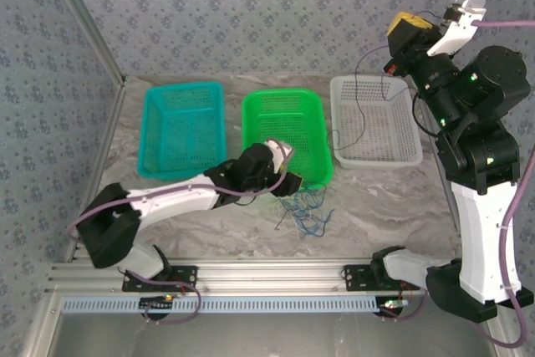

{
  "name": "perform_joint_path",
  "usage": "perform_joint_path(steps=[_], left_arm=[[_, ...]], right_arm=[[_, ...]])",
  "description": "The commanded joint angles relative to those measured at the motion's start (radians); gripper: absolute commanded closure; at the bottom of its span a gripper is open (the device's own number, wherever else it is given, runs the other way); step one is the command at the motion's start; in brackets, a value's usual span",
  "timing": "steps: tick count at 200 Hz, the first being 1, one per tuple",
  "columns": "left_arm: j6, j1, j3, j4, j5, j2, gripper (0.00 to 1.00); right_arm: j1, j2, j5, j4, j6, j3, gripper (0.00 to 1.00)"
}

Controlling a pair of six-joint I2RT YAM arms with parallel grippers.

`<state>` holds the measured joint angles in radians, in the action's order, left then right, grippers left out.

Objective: Untangle the cables

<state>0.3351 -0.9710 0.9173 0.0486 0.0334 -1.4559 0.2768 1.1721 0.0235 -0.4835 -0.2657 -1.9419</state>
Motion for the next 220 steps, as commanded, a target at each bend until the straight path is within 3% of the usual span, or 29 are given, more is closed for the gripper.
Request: perform_joint_path(steps=[1, 37, 87, 150, 197, 220], left_arm=[[0.064, -0.018, -0.026, -0.111, -0.066, 0.092, 0.28], [0.293, -0.021, -0.092, -0.286, -0.148, 0.194, 0.27], [0.562, -0.023, -0.223, -0.237, -0.083, 0.287, 0.23], [0.654, -0.024, -0.202, -0.121, -0.037, 0.172, 0.2], [0.676, -0.017, -0.152, -0.049, -0.134, 0.063, 0.13], [0.67, 0.026, -0.137, 0.008, -0.136, 0.013, 0.13]], right_arm=[[-0.023, -0.026, 0.024, 0.022, 0.007, 0.012, 0.99], [-0.042, -0.039, 0.032, 0.044, 0.003, 0.034, 0.99], [-0.059, -0.046, 0.051, 0.07, -0.006, 0.061, 0.99], [-0.068, -0.054, 0.078, 0.082, -0.026, 0.09, 0.99], [-0.071, -0.078, 0.083, 0.065, -0.027, 0.104, 0.99], [-0.073, -0.08, 0.104, 0.05, -0.027, 0.111, 0.99]])
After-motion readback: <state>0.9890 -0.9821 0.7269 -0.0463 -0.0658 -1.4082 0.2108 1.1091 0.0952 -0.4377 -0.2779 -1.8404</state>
